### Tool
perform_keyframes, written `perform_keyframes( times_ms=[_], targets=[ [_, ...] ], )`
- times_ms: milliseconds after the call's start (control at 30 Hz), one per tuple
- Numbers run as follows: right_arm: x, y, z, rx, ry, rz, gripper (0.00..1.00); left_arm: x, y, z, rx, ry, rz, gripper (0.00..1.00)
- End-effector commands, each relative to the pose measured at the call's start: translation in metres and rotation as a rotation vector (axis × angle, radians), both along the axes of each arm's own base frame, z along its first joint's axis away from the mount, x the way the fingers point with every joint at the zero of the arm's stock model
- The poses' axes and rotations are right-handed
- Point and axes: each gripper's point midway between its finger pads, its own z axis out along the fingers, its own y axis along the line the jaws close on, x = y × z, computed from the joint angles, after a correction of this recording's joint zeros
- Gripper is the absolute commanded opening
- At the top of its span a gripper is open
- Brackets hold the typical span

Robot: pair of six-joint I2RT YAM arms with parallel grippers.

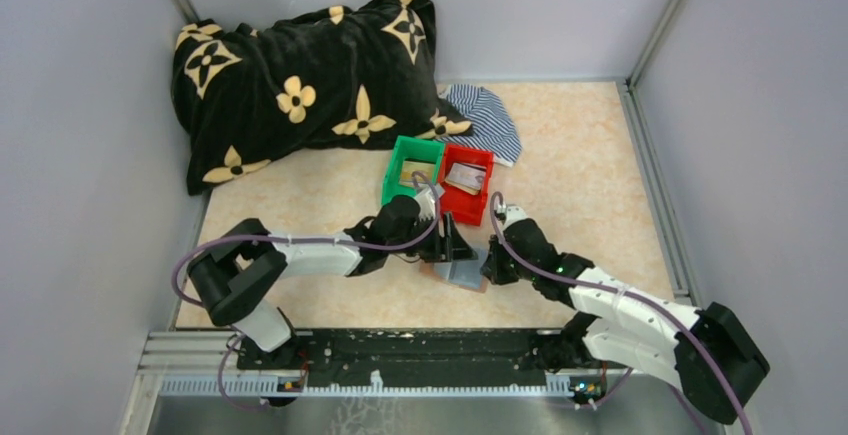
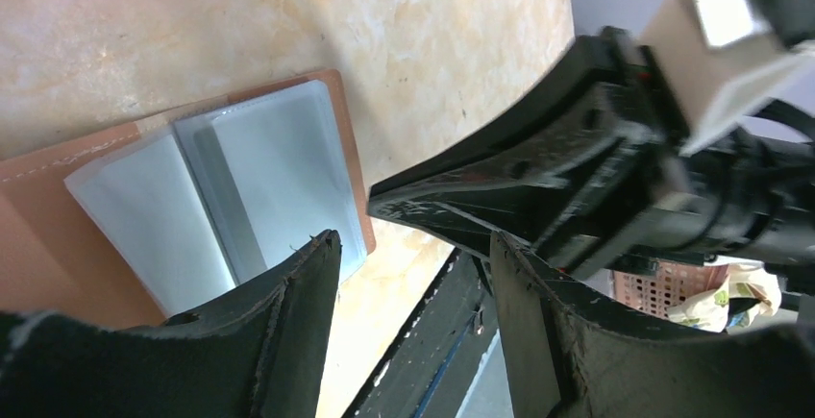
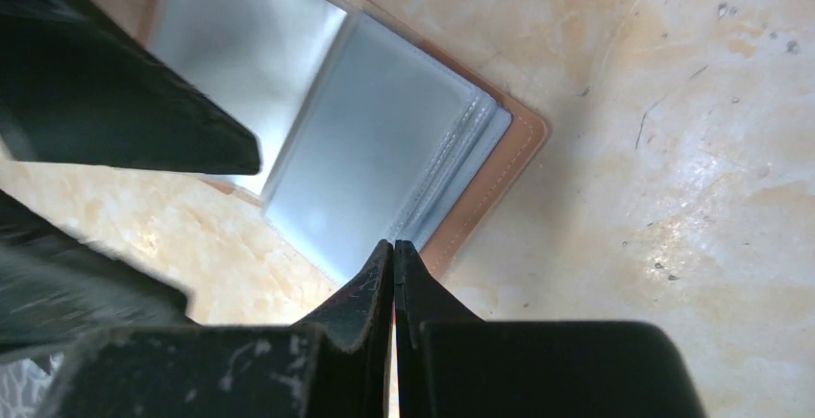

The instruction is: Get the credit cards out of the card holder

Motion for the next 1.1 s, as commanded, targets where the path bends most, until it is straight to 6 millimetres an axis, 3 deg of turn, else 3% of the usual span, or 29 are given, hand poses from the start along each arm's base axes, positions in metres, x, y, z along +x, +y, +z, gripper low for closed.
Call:
perform_keyframes(
  times_ms=[0, 167, 367, 500, 667, 833, 1067],
  targets=[
    [0.014, 0.011, 0.008, 0.029, -0.03, -0.01, 0.0, 0.008, 0.002, 0.025, -0.021, -0.092, 0.015, 0.65],
    [0.013, 0.006, 0.009, 0.016, -0.038, -0.021, 0.0, 0.017, 0.021, 0.014, 0.03, -0.089, 0.071, 0.65],
    [0.012, 0.008, -0.002, 0.008, -0.016, -0.011, 0.0, 0.024, 0.069, -0.036, 0.259, -0.085, 0.17, 0.65],
    [0.011, 0.008, -0.007, 0.008, -0.006, -0.011, 0.0, 0.02, 0.092, -0.056, 0.364, -0.086, 0.195, 0.65],
    [0.011, 0.005, -0.004, 0.0, -0.012, -0.02, 0.0, 0.014, 0.095, -0.07, 0.394, -0.052, 0.177, 0.65],
    [0.009, 0.006, -0.007, 0.0, -0.003, -0.011, 0.0, 0.013, 0.087, -0.071, 0.371, -0.037, 0.156, 0.65],
    [0.01, 0.02, -0.006, 0.054, 0.011, 0.019, 0.0, 0.01, 0.085, -0.073, 0.363, -0.023, 0.143, 0.65]
  ],
)
